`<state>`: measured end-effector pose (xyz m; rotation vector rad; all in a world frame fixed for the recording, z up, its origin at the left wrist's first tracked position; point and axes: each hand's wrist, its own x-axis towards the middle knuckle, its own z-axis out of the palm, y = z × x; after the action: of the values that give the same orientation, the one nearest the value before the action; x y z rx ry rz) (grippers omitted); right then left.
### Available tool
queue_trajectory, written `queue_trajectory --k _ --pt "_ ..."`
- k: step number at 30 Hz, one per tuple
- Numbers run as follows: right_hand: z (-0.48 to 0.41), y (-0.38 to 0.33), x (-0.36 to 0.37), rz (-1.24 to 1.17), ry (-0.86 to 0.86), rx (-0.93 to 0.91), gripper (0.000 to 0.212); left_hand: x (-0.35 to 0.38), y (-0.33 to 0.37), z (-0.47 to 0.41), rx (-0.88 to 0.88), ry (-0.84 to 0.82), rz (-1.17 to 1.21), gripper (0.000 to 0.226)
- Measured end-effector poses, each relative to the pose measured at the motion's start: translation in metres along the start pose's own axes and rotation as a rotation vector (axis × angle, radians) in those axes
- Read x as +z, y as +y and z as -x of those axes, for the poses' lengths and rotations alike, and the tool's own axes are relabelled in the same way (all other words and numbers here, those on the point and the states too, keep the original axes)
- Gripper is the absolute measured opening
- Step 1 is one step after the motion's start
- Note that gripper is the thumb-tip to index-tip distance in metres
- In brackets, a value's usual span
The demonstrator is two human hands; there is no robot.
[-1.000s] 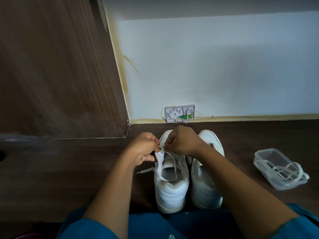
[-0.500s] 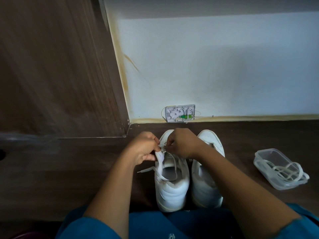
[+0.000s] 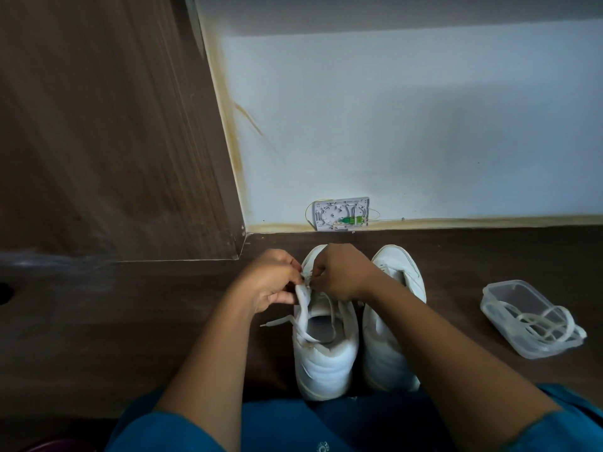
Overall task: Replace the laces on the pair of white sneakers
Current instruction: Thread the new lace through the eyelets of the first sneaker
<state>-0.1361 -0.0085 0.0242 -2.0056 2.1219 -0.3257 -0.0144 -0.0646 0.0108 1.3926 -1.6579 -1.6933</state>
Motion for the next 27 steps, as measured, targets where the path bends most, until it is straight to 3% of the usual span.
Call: queue_trajectory --k 9,16,22,27 --pt "-0.006 -0.002 0.005 -0.01 -0.034 -0.05 0.026 0.002 0.001 0.002 0.01 0.01 -0.004 0.027" --pt "0.004 0.004 -0.003 -0.116 -0.021 -0.026 0.019 -0.005 -0.002 0.007 0.096 -0.087 -0.064 0.035" --pt "0.008 0.003 -0.01 -0.272 0.055 -0.004 0.019 0.006 0.001 0.0 0.311 0.143 -0.279 0.04" --pt "0.002 0.001 -0.003 -0.275 0.149 -0.096 0.014 0.009 0.023 0.006 0.583 0.21 0.121 0.034"
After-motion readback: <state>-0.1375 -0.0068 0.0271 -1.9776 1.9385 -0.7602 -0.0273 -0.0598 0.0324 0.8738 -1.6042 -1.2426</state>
